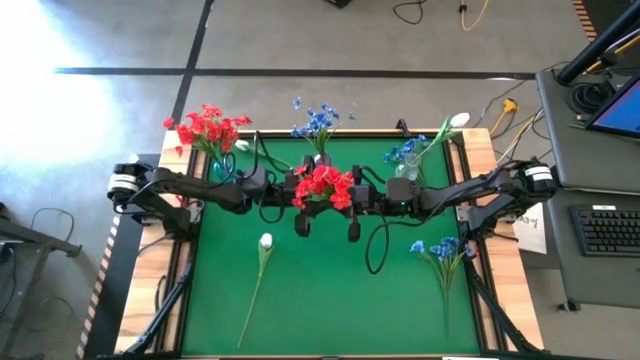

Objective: Sort flowers into vase by color
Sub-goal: Put the red flowers into the blue vase

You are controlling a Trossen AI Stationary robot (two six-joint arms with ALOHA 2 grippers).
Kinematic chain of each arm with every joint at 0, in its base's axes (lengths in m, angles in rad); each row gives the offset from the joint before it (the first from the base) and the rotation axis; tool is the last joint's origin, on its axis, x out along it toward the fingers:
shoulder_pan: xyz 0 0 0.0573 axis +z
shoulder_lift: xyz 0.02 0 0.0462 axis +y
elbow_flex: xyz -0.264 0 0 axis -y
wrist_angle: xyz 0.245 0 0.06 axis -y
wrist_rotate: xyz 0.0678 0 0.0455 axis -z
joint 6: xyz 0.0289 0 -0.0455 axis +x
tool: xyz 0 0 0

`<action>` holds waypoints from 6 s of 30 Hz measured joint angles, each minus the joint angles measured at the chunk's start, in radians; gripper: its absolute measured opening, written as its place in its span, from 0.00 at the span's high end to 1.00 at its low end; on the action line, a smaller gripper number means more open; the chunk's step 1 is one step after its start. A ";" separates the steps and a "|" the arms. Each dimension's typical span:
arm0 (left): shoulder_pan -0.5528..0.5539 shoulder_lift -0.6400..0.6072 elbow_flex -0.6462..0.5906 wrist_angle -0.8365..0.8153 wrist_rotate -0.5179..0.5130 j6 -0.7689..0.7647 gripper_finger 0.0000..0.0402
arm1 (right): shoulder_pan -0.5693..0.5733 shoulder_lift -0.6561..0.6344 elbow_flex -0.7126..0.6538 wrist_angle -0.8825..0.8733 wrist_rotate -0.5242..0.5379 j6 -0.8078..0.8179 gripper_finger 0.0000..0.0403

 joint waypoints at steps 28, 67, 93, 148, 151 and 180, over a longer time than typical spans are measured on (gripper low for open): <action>-0.001 -0.405 -0.061 -0.538 -0.371 -0.019 1.00 | 0.000 -0.087 0.000 -0.064 0.003 0.151 0.43; 0.002 -1.048 -0.343 -0.902 -1.417 0.005 1.00 | -0.029 -0.074 0.000 -0.104 0.109 0.124 0.42; 0.193 -0.964 -0.343 -0.902 -1.448 -0.144 1.00 | -0.035 -0.074 0.000 -0.105 0.107 0.134 0.42; 0.289 -0.834 -0.349 -0.801 -1.429 -0.153 1.00 | -0.035 -0.074 0.000 -0.123 0.107 0.117 0.42; 0.289 -0.825 -0.359 -0.801 -1.429 -0.179 1.00 | -0.035 -0.074 0.000 -0.127 0.107 0.118 0.42; 0.288 -0.862 -0.502 -0.799 -1.419 -0.294 1.00 | -0.035 -0.074 0.000 -0.126 0.107 0.109 0.42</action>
